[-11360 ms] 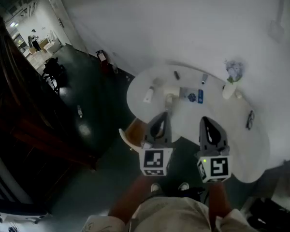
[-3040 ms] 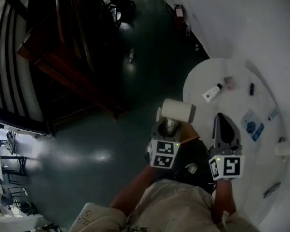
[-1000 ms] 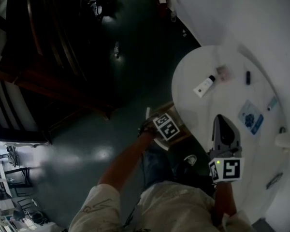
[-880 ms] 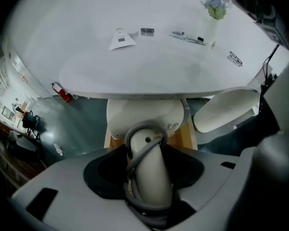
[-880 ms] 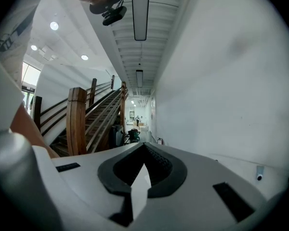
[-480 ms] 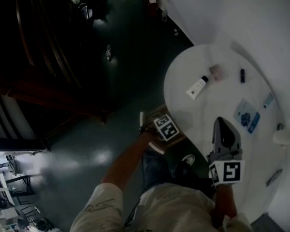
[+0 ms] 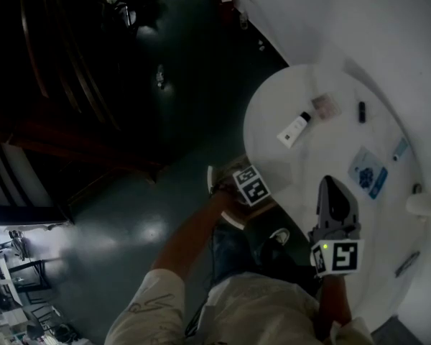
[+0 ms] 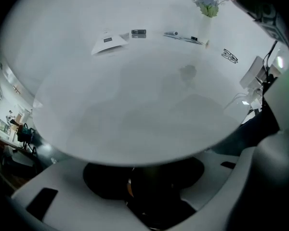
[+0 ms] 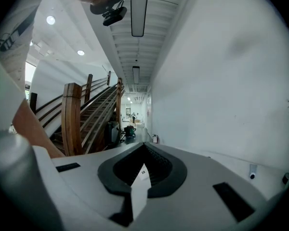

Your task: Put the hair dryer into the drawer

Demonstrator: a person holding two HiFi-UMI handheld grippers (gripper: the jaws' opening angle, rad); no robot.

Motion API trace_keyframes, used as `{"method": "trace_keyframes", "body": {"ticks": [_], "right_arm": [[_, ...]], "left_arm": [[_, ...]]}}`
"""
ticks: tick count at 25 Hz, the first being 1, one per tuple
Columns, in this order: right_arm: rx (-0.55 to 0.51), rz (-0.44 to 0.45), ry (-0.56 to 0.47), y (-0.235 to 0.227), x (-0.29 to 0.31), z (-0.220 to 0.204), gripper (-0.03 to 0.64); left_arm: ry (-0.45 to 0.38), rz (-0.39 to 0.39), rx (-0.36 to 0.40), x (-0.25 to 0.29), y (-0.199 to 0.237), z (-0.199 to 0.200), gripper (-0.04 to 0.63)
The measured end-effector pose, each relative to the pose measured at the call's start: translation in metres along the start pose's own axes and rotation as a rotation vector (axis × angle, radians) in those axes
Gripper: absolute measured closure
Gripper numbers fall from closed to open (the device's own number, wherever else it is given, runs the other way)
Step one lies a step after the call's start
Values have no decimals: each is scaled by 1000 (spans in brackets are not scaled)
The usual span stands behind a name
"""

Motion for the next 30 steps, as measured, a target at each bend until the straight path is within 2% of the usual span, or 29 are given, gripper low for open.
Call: {"method": "trace_keyframes", "body": {"ticks": [5,13,21,27,30], "right_arm": [[38,1,19,3,-1,0,612],[23,-6,52,2,-4,-10,613],[9,21,61,14,3,-9,612],[-16,34,82,21,5,-10,612],[-44,43,87,27,6,-10,613]], "left_arm": [[-49,-8,-5,10,-3,3,365],[-165,-38,-45,22,-6,3,364],[-139,-59,-23,41,-12,-11,364],[-111,-105,9,57,-17,-12,364],[-94,-128,1,61,-14,-12,364]]}}
Point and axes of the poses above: the fingertips, and each gripper's own axes: x forward along the fingers, y to its left, z out of its top, the point moved 3 cm from there along -x, backward along the fingers, and after that the axes turned 15 degrees about -x, right-handed, at the moved point
